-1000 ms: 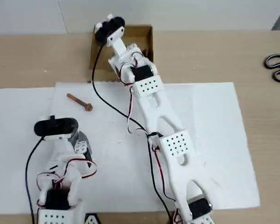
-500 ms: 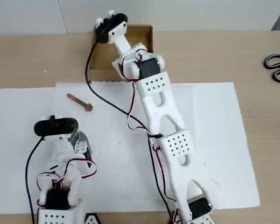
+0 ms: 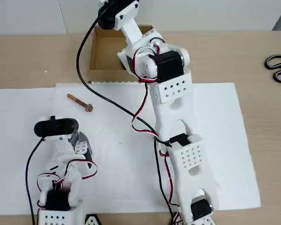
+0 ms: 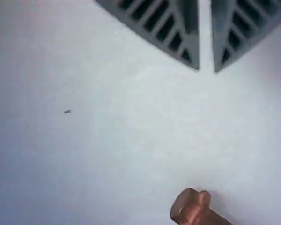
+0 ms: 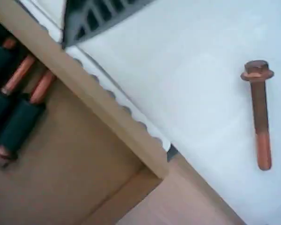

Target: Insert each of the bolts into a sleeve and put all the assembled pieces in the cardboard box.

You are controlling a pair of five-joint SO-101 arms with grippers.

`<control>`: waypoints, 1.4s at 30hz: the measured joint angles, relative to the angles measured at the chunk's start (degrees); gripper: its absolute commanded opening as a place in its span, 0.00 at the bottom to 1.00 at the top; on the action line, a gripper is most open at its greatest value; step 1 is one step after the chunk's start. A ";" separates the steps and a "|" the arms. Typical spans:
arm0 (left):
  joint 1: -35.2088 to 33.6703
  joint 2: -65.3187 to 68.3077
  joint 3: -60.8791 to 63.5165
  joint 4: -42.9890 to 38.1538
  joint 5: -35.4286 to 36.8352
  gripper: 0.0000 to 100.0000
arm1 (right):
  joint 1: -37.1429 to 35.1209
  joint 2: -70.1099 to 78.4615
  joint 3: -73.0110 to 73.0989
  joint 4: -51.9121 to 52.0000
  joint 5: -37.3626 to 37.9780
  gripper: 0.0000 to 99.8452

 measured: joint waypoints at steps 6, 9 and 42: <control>0.00 0.00 0.00 0.00 0.00 0.01 | 0.00 -11.08 11.16 0.09 0.00 0.15; 0.00 0.00 0.00 0.00 0.00 0.01 | 0.00 -18.81 20.31 0.09 0.00 0.15; 0.00 0.00 0.00 0.00 0.00 0.01 | 0.00 -46.68 90.11 0.00 1.41 0.15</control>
